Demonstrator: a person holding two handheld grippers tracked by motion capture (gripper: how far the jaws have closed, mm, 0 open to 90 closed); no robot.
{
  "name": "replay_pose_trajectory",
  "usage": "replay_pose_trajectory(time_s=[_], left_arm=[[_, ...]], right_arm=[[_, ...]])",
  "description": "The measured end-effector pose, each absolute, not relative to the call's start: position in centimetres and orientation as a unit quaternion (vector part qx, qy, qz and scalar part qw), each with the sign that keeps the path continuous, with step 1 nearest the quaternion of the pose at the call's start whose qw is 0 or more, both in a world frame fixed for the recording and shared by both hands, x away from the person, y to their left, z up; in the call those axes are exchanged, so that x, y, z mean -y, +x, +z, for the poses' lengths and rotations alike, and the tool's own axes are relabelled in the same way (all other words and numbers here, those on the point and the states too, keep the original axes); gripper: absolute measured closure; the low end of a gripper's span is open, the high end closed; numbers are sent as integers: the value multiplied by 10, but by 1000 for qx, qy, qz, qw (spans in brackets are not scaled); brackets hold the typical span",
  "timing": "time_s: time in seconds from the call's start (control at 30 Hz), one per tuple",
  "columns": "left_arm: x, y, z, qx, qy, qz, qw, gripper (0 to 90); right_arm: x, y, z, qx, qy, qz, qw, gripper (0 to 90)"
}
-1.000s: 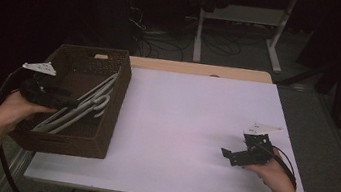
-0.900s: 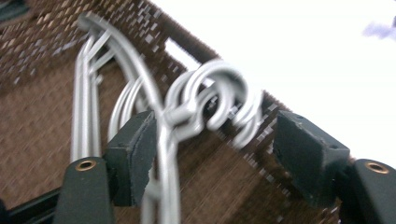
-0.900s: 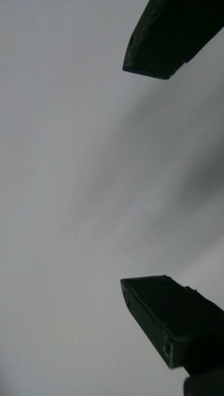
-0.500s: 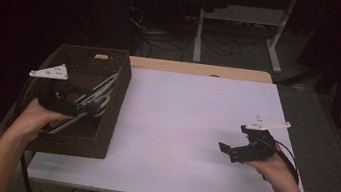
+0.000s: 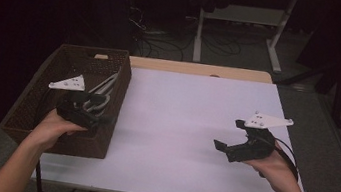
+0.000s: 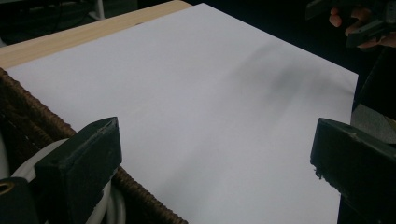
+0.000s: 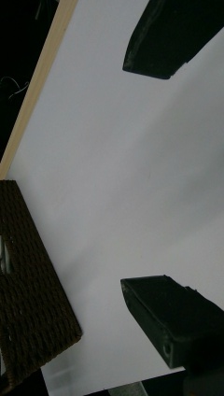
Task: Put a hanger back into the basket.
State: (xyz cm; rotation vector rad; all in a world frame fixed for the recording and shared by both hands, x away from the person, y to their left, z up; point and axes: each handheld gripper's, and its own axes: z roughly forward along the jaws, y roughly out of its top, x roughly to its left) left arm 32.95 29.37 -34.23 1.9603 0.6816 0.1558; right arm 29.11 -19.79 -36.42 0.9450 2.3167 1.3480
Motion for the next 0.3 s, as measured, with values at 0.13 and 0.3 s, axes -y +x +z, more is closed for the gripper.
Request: replay_pose_trajectory(time_s=[0.13,0.3], left_arm=[[-293,329,-342,-281,813,64,506,9],[-293,326,-341,-278,811,65,510,10]], right_arm=[[198,291,-364,-806,329,469,150,0],[198,290,-364,-806,328,469,151,0]])
